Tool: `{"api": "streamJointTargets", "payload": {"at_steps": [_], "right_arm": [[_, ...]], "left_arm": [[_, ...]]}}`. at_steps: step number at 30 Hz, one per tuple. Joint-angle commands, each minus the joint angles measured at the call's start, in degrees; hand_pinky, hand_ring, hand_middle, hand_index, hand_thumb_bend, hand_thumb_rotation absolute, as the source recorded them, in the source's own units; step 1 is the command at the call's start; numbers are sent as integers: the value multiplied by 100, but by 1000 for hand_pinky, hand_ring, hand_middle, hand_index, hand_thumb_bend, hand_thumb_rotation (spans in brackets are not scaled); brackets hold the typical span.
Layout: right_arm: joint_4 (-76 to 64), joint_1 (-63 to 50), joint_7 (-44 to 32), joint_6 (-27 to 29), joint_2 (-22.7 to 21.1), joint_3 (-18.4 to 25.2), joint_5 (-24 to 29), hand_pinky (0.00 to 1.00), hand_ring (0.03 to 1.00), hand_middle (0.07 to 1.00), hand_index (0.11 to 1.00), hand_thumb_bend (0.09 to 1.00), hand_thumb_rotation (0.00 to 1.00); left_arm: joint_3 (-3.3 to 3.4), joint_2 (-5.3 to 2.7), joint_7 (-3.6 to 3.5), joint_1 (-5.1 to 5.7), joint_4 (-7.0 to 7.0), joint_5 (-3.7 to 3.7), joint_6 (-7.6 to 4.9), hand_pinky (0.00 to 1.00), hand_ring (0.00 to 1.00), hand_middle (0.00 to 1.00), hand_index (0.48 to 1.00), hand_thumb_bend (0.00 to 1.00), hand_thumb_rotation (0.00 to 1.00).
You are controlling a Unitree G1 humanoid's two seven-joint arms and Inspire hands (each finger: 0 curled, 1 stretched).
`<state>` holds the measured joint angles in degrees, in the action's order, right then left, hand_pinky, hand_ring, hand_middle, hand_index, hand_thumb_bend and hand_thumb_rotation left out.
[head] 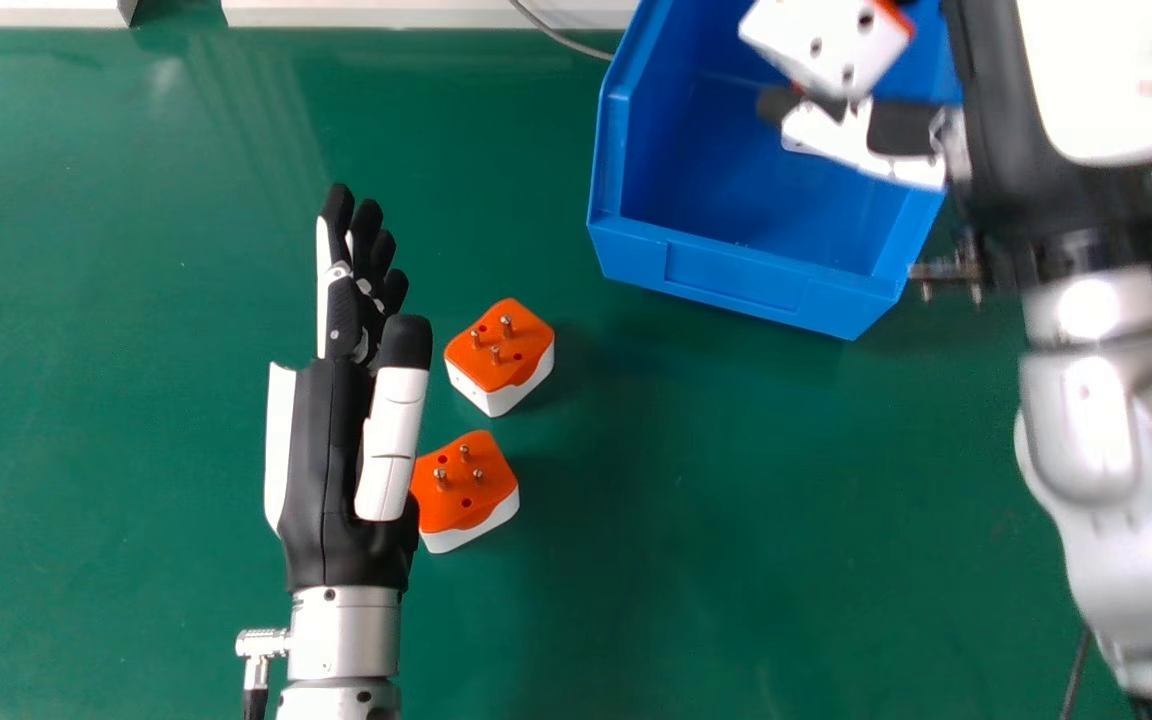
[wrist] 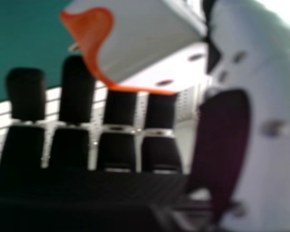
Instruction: Pick all objects and put in blue box
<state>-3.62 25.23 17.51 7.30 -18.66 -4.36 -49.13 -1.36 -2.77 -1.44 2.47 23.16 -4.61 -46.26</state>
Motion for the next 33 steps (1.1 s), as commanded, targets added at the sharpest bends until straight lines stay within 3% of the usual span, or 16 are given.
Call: {"api": "streamJointTargets", "payload": {"at_steps": [1, 6, 10, 15, 20, 24, 29, 33], "right_arm": [[675, 795, 203, 88, -113, -71, 31, 295, 391, 479, 530, 500, 1], [2695, 1946, 859, 281, -238, -460, -169, 295, 391, 479, 530, 500, 1], [4573, 2829, 1447, 487, -257, -857, -254, 295, 389, 477, 530, 499, 0], [6116, 3402, 1753, 703, -217, -1298, -208, 295, 389, 477, 530, 499, 0], [6805, 3596, 1677, 665, -181, -1599, -136, 290, 391, 480, 536, 496, 0], [6908, 3665, 1334, 358, -162, -1716, -47, 290, 391, 480, 536, 496, 0], [6624, 3763, 454, -796, -170, -2175, -337, 290, 393, 480, 537, 495, 0], [6189, 3570, 349, -1066, -254, -2312, -354, 277, 384, 479, 543, 497, 0]], "left_arm": [[-5, -221, 7, -115, 13, -4, -128, 1000, 1000, 1000, 1000, 818, 877], [14, -236, 75, -255, 150, 42, -176, 1000, 1000, 1000, 1000, 818, 877], [20, -238, 73, -354, 253, 26, -223, 1000, 1000, 1000, 1000, 818, 877], [19, -250, 119, -393, 213, 69, -213, 1000, 1000, 1000, 1000, 818, 877], [25, -244, 129, -428, 284, 85, -285, 1000, 1000, 1000, 1000, 819, 878], [36, -247, 141, -456, 336, 82, -325, 1000, 1000, 1000, 1000, 819, 878], [28, -241, 166, -482, 391, 101, -382, 1000, 1000, 1000, 1000, 819, 881], [21, -241, 158, -485, 408, 87, -408, 1000, 1000, 1000, 1000, 819, 884]]}}
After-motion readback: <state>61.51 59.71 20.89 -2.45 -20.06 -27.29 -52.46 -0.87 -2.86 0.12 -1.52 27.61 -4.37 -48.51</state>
